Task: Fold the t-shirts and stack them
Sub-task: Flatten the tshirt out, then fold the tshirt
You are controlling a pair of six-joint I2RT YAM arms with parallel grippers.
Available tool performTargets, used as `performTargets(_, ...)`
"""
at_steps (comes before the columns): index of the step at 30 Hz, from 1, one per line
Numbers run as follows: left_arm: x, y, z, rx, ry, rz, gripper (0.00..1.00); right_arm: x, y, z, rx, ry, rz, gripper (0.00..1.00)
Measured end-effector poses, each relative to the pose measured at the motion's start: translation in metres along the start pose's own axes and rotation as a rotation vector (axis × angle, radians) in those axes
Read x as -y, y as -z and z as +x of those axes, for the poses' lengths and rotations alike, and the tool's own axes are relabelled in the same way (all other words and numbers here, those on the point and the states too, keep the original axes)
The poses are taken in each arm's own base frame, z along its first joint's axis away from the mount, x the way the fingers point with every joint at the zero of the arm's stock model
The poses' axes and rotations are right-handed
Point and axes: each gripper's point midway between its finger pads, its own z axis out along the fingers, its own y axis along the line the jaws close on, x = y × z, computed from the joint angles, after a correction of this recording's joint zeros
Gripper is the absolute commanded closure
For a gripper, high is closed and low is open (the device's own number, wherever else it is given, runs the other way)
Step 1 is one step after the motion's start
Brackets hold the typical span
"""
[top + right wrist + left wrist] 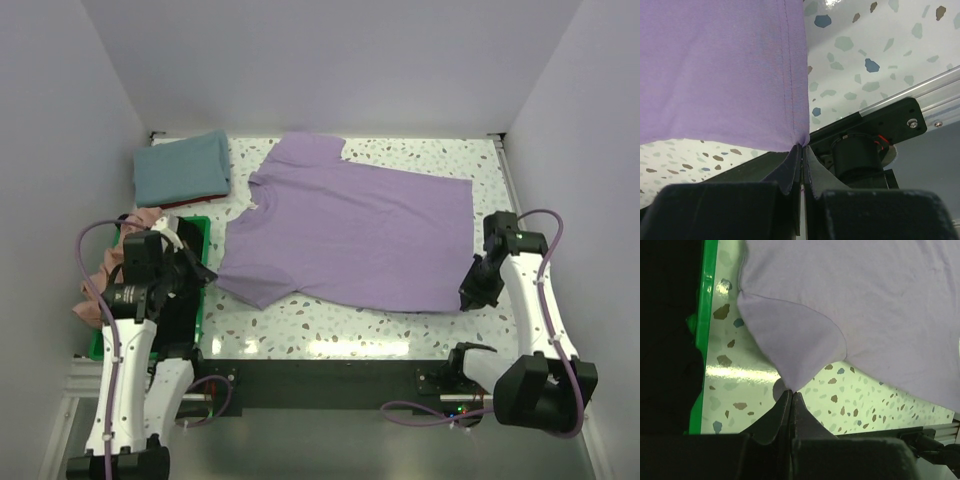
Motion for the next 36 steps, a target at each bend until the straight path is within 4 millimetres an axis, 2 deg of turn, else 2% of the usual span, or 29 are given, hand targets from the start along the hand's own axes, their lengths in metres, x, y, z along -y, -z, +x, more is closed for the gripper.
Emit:
performTargets(5, -0.005, 0.005, 0.015, -0.035, 0.026, -0.018, 1.0, 0.0, 0.003, 0.002, 0.004, 0.004, -0.004, 1.0)
performTargets(9, -0.012, -0.006, 0.023, -0.094, 0.049, -0.044, 1.0, -0.001, 0.002, 0.002, -0.004, 0.005, -0.01, 1.0)
performTargets(14, -0.012, -0.028, 0.014, -0.142, 0.065, -0.046, 1.0, -0.007, -0.006, -0.002, -0.028, 0.005, -0.012, 1.0)
performTargets(25, 0.007, -0.072, -0.02, -0.142, 0.043, 0.046, 1.0, -0.022, -0.039, -0.024, -0.083, -0.007, -0.007, 1.0)
performTargets(30, 0.032, -0.09, -0.043, -0.134, -0.009, 0.096, 1.0, -0.024, -0.045, -0.046, -0.072, -0.044, -0.011, 1.0)
performTargets(36, 0.051, -0.102, -0.084, -0.069, -0.039, 0.119, 1.0, -0.027, -0.045, -0.08, -0.028, -0.096, -0.029, 1.0)
